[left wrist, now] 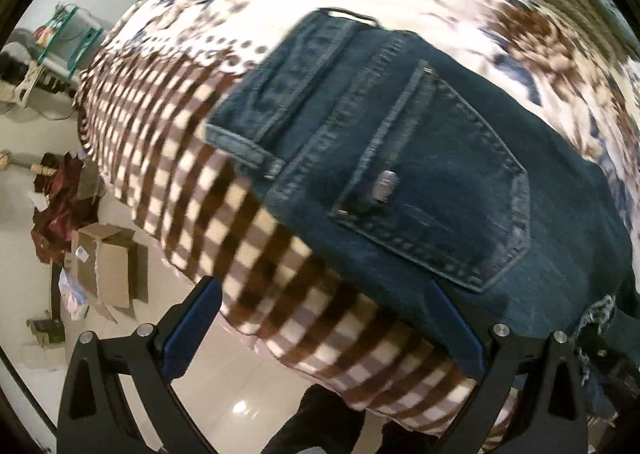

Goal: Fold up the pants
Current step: 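Fold the frayed hem over toward the waistband with the right gripper while the left gripper holds the waist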

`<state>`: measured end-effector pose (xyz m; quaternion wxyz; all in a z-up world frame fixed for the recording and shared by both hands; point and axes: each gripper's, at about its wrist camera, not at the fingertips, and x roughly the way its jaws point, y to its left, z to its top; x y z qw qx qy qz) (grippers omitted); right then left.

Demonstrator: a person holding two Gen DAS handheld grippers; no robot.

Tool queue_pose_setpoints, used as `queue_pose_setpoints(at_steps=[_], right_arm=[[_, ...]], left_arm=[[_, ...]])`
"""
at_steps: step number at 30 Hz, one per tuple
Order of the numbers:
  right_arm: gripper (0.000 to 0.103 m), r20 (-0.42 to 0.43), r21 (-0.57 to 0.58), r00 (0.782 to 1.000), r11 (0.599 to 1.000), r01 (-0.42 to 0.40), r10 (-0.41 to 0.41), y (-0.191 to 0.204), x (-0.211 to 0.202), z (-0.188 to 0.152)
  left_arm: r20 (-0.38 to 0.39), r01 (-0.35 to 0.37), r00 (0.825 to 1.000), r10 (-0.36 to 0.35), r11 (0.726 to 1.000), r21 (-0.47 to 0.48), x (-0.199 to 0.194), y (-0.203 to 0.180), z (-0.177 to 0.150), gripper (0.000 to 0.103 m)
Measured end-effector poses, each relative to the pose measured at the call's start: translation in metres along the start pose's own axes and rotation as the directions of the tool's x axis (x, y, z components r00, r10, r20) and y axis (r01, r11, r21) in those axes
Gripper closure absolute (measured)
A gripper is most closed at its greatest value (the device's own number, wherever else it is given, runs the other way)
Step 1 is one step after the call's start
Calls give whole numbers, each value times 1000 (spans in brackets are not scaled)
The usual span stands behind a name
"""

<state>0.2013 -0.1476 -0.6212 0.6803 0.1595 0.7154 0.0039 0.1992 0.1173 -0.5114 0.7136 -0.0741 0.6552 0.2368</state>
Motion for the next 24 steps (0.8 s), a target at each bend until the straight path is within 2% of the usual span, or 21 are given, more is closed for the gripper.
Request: queue_pose_setpoints(at_steps=[2,3,4,5,6,9,12,16,18,19,20,21,22,24], right_arm=[[45,-5,-6,999,999,54,-54,7,9,2],[51,2,6,997,997,83,-83,7,11,2],[64,13,28,994,993,112,-112,7,10,2],[71,26,56,992,991,121,-122,5,8,2],[92,36,87,989,987,137,-141,1,5,1],[95,66,136,990,984,113,-123,-4,-7,0],[95,121,112,985,987,113,-127,12,-21,2],[95,120,99,985,989,115,-126,25,-18,9],[95,90,107,988,988,113,-123,26,-5,14],[94,77,129,992,987,91,-102,23,0,16],[88,66,147,995,987,62,-73,18,1,18],[78,55,165,998,986,4,-13,14,0,20],[57,52,171,998,984,-51,43,12,0,22],[35,46,181,983,966,-185,180,5,-6,24]], left_arm=[[0,-3,1000,3,1000,-22,0,7,1,0],[2,-5,1000,5,999,-33,0,11,1,0],[3,-6,1000,6,999,-38,1,14,2,0],[4,-6,1000,6,999,-44,0,16,2,0],[5,-5,1000,5,999,-50,0,18,3,0],[12,5,1000,-4,997,-73,-1,27,3,0],[19,16,1000,-15,996,-89,-2,33,4,0],[22,19,1000,-17,995,-100,-1,34,4,0],[18,24,1000,-22,994,-105,1,36,4,0],[19,29,999,-27,994,-110,1,36,4,0],[21,35,999,-33,993,-113,1,36,3,0],[25,48,999,-46,992,-117,2,37,4,0],[29,63,998,-60,990,-123,2,38,4,0],[43,111,993,-106,982,-152,3,41,6,0]])
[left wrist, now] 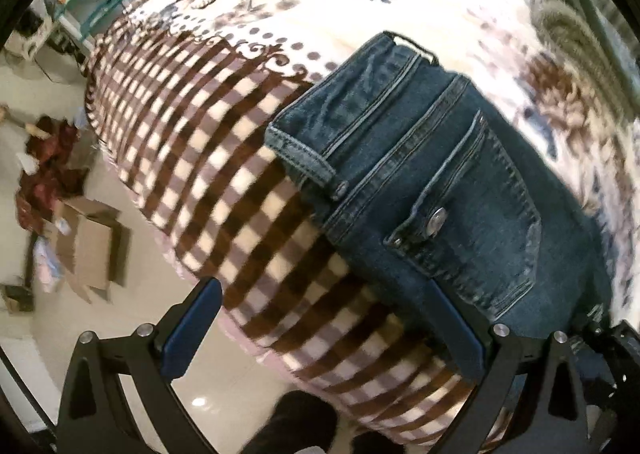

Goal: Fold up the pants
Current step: 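Fold the frayed hem over toward the waistband with the right gripper while the left gripper holds the waist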

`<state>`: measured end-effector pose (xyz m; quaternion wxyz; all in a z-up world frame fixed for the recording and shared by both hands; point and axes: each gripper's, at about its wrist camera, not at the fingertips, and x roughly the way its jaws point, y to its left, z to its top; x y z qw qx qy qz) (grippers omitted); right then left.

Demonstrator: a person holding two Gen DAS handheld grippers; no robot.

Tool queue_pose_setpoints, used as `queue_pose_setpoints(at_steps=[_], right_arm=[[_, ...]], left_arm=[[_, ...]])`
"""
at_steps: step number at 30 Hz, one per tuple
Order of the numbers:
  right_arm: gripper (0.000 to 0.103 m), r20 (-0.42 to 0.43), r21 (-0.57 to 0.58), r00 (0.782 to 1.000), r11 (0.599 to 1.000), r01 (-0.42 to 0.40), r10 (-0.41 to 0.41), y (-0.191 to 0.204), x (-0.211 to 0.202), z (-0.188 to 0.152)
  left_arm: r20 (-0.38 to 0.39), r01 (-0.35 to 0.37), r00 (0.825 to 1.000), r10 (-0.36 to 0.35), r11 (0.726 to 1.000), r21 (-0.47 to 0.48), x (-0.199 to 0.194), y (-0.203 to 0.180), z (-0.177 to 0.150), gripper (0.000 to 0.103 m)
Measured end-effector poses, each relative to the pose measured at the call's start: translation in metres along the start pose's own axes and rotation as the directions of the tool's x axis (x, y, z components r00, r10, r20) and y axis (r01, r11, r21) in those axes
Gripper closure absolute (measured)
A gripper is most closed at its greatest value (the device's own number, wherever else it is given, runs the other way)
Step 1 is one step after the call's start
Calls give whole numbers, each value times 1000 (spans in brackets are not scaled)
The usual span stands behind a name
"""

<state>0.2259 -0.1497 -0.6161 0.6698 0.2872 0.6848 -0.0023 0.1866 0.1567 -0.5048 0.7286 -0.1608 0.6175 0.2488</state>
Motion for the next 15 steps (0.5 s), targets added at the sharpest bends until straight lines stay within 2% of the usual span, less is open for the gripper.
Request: queue_pose_setpoints(at_steps=[2,3,4,6,8,10,12,14,15], right_arm=[[32,11,-6,999,999,-40,40,-7,-14,1],[32,19,-16,999,999,-31,31,-10,-20,1],[32,29,-23,1000,1000,-10,10,-15,-27,2],[32,40,-25,999,1000,12,-11,-26,-39,3],[32,47,-25,998,999,35,-34,-42,-46,6],[32,54,-29,997,998,54,-52,-58,-53,8],[32,59,-31,995,996,84,-82,-70,-54,10],[32,64,-31,992,994,109,-107,-84,-59,8],[32,62,-31,991,992,125,-123,-88,-59,8]], left_arm=[[2,95,996,-95,993,-77,4,9,4,0],[2,132,991,-133,986,-106,7,12,6,0],[7,191,981,-193,969,-157,14,19,8,0],[37,266,963,-265,933,-242,26,31,13,0],[72,349,936,-345,877,-329,42,41,19,2],[116,444,892,-436,801,-401,55,50,23,7],[183,511,855,-484,730,-454,65,56,29,12],[225,542,838,-498,702,-463,74,59,36,38],[235,549,833,-501,693,-468,76,60,39,41]])
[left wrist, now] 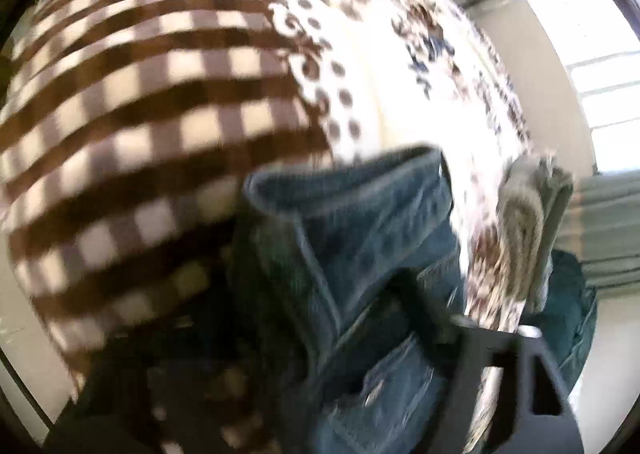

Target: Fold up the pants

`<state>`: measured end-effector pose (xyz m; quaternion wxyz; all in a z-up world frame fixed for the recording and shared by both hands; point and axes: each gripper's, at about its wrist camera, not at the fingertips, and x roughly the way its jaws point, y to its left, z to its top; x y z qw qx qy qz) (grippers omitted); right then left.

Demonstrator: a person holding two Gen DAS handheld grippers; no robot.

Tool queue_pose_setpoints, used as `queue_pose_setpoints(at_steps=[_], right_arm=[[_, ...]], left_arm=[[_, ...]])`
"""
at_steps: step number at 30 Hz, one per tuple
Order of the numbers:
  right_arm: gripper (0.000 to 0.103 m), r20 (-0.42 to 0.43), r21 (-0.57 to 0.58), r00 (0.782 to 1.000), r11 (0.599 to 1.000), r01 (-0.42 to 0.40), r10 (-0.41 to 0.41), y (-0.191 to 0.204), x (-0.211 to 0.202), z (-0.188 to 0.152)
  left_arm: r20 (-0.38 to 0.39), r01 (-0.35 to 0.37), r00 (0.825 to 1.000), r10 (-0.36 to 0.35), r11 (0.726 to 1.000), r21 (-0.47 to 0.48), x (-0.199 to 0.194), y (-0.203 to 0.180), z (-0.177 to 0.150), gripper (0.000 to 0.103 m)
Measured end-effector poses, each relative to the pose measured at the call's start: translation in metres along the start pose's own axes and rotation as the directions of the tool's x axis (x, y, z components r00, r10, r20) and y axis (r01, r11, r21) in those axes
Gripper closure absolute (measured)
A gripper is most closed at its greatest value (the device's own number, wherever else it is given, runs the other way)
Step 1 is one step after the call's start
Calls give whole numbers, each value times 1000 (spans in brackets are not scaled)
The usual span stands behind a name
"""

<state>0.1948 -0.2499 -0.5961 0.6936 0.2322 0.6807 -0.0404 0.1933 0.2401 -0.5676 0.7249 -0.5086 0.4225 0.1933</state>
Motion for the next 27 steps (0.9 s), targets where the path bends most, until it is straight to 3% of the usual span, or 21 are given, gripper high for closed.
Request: queue_pose_setpoints(at_steps=[3,5,8,11,12,14,15,20,24,27], right_arm=[[32,2,-3,1000,1000,24,-24,-7,1,-2],[32,8,-15,1000,1000,23,-23,-7,1,-2],[32,28,-40,999,999,36,-35,-5,-3,-3],[32,49,-55,998,998,43,-40,-8,-10,-3],[32,56,-56,998,997,46,-43,-11,-13,-2],[22,67,-46,997,998,37,-33,-19,-19,0],[17,76,-38,997,999,28,-25,-24,-23,2],[16,94,3,996,1000,-7,7,-64,-47,12],[6,129,51,991,998,-27,20,-116,-78,18],[6,141,75,990,997,-24,13,-161,-98,21]], left_arm=[[16,50,999,-50,999,-6,4,0,2,57],[26,67,997,-68,997,33,-1,-4,0,76],[58,83,994,-90,990,111,-20,-24,-5,81],[105,71,989,-99,966,247,-49,-62,-19,82],[115,77,987,-116,951,300,-62,-78,-28,82],[125,72,983,-132,916,395,-84,-109,-47,82],[127,77,980,-152,883,462,-99,-131,-64,82],[54,135,974,-222,749,648,-140,-202,-151,83],[-35,181,974,-225,671,719,-142,-235,-225,83],[-124,228,971,-205,635,738,-129,-251,-286,83]])
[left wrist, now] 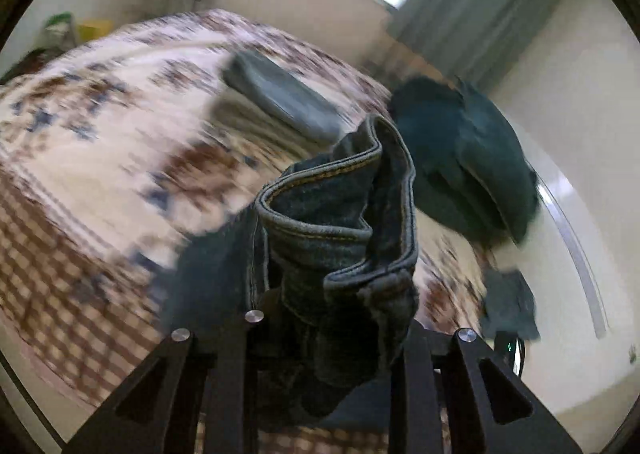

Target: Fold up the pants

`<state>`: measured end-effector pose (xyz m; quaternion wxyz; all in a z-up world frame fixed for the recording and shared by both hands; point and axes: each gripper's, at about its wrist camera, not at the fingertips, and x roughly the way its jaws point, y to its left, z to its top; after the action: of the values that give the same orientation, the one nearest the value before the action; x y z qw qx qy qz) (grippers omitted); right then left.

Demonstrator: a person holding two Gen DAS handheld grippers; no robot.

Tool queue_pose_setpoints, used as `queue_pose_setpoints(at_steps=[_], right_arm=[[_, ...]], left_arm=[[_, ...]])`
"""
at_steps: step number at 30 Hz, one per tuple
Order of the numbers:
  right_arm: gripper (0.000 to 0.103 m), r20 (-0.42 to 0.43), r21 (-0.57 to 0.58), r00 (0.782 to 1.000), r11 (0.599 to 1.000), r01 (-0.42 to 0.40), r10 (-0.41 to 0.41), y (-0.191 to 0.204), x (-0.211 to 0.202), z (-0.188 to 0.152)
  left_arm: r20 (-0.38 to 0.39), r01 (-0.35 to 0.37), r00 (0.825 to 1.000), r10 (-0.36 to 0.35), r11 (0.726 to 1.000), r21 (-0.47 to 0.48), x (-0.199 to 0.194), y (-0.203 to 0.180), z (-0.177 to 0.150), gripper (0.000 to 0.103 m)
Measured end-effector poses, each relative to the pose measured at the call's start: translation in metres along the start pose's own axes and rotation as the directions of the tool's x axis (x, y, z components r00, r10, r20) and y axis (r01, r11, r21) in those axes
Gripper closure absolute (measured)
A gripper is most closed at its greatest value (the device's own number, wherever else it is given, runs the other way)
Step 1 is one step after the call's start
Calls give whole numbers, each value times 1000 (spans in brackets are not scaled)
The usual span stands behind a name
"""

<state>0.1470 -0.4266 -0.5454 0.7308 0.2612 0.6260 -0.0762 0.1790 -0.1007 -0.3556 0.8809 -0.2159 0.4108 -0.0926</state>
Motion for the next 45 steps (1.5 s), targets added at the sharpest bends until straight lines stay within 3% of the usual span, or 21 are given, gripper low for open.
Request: queue_pose_setpoints(at_steps=[6,9,11,13,16,18,22,25,28,31,34,36,38,40,41,43,45], right_arm=[[6,19,60,999,998,35,-37,-84,-21,11],[6,19,98,999,994,45,-47,-118,-25,12],[6,21,118,999,992,46,-48,-135,-26,12],[6,14,141,999,989,42,-44,-152,-28,13],[6,11,162,999,986,29,-31,-167,-30,13],[6,12,174,1000,985,9,-11,-174,-33,15],[6,11,205,998,977,-62,61,-179,-36,20],[6,9,199,992,972,-123,124,-169,-36,27],[6,-34,178,971,957,-227,237,-151,-24,31],[6,-125,151,933,936,-319,338,-122,5,30],[6,-195,148,891,911,-386,410,-96,39,28],[6,-229,175,859,888,-426,458,-83,66,28],[7,-246,202,857,889,-411,452,-77,83,27],[43,-220,249,856,875,-415,469,-77,90,24],[45,-198,251,872,883,-396,447,-75,86,22],[67,-173,230,893,899,-373,415,-69,77,17],[79,-134,221,916,912,-345,379,-68,57,14]], left_arm=[[-178,53,983,-34,993,104,69,-82,-67,83],[-246,40,969,-3,988,147,100,-102,-93,83],[-293,5,954,55,980,200,121,-115,-110,83],[-352,-56,924,149,964,261,141,-123,-120,82],[-380,-98,900,212,949,298,148,-131,-124,80],[-388,-108,893,227,947,303,146,-137,-124,74],[-428,-78,884,189,962,262,144,-140,-122,25],[-414,-75,895,167,970,230,135,-139,-111,22],[-386,-111,902,192,968,224,121,-128,-95,22],[-356,-201,896,266,957,209,107,-97,-76,22],[-332,-312,870,365,928,204,101,-52,-56,22],[-336,-381,839,428,903,198,102,-17,-45,22],[-348,-418,819,455,890,181,103,11,-40,22],[-362,-454,800,479,877,158,106,39,-33,22],[-370,-462,796,479,876,140,107,50,-29,22],[-383,-470,793,474,876,110,111,66,-22,22],[-402,-457,800,445,887,72,118,75,-15,22]])
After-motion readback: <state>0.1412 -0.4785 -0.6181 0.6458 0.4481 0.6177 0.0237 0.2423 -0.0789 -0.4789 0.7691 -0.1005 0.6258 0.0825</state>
